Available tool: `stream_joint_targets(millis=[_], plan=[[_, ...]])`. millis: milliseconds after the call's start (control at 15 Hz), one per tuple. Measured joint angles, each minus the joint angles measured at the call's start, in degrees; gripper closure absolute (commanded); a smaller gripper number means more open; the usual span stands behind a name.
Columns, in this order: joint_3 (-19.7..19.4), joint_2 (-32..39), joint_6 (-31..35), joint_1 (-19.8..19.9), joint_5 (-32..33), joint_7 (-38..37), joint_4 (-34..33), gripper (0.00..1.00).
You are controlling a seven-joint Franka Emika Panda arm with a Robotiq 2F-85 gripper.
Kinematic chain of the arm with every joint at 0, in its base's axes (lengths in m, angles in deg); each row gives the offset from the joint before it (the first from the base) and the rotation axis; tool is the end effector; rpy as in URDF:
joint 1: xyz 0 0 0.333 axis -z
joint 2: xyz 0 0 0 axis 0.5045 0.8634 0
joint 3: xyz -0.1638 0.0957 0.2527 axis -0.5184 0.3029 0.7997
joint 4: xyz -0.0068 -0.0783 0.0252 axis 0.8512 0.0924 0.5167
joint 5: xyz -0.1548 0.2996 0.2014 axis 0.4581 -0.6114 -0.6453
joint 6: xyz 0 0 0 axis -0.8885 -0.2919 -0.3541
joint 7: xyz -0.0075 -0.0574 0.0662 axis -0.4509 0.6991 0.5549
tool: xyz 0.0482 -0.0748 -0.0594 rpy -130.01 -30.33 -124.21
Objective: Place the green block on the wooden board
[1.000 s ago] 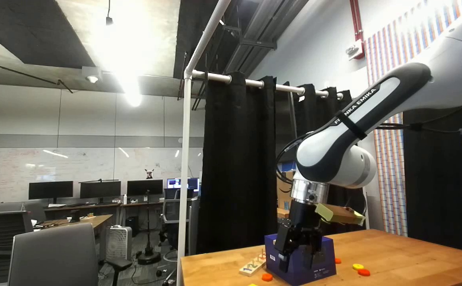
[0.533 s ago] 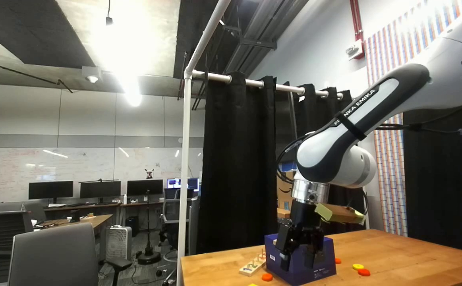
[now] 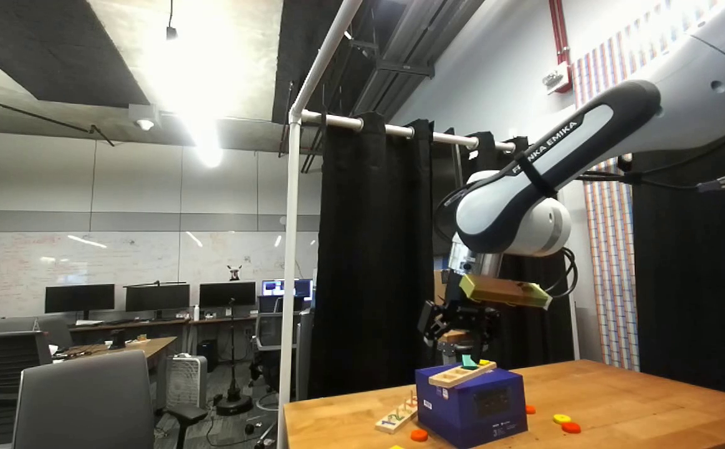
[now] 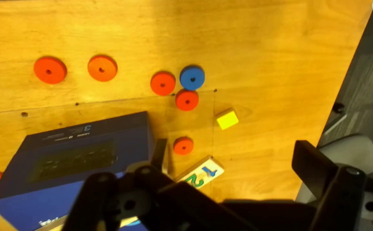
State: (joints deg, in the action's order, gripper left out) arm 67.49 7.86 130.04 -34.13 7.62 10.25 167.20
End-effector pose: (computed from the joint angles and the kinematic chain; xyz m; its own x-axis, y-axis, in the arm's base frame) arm 0.4061 0.0888 0.4678 0.9354 -0.1890 0.2989 -0.1534 -0.9784 -0.1387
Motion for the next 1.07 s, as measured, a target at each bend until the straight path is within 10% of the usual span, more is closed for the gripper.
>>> stream_joint_targets(millis=[1067], plan=[[14.25, 1.90, 5.02, 21.80, 34.90, -50.32, -6.75, 0.00]])
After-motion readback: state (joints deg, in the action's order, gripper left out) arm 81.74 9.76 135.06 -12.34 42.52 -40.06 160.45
